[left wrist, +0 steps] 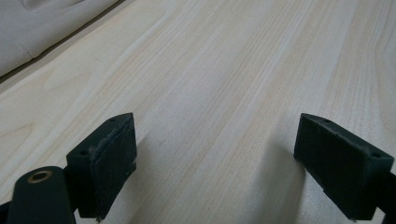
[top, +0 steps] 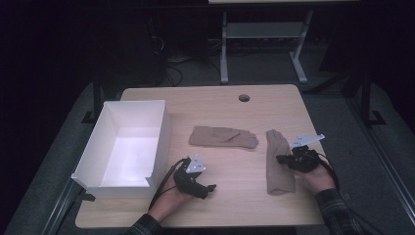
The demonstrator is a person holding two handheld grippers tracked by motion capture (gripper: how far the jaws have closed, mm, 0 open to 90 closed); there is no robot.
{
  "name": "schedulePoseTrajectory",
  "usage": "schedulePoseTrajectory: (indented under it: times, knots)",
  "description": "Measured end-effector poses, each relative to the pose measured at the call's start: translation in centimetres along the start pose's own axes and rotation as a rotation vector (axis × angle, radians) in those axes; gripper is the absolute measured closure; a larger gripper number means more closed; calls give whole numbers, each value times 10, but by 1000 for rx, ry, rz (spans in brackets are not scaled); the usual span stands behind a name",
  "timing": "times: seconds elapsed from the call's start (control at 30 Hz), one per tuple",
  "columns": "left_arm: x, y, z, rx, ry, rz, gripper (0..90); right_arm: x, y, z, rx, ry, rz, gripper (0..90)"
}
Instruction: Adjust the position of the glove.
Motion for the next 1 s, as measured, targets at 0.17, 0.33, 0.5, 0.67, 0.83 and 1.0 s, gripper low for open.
schedulePoseTrajectory:
  times: [0.17, 0.33, 0.5, 0.67, 0.83, 1.0]
  knots:
    - [0, 0, 0, 0, 2, 1, 124, 16, -11, 2, -42, -15, 18, 900]
    - [0, 0, 0, -1, 2, 0, 124, 15, -13, 4, -41, -23, -4, 900]
    - [0, 0, 0, 1, 1, 0, 125, 2, -18, 6, -76, 13, -24, 900]
    - [0, 0, 0, 0, 0, -1, 125, -7, -18, 10, -87, 31, -59, 900]
    - [0, 0, 0, 1, 1, 0, 125, -16, -17, 14, -97, 41, -90, 900]
    - [-1, 0, 0, 3, -7, -3, 125, -31, -20, 17, -109, 67, -147, 900]
Point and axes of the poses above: each handheld gripper's, and its own axes: y roughly backward along the jaws, z roughly out of its underside, x roughly to its right, the point moved 8 cm from there along -y, roughly forward along the jaws, and after that the axes turned 15 degrees about -z, right-handed, at the moved point
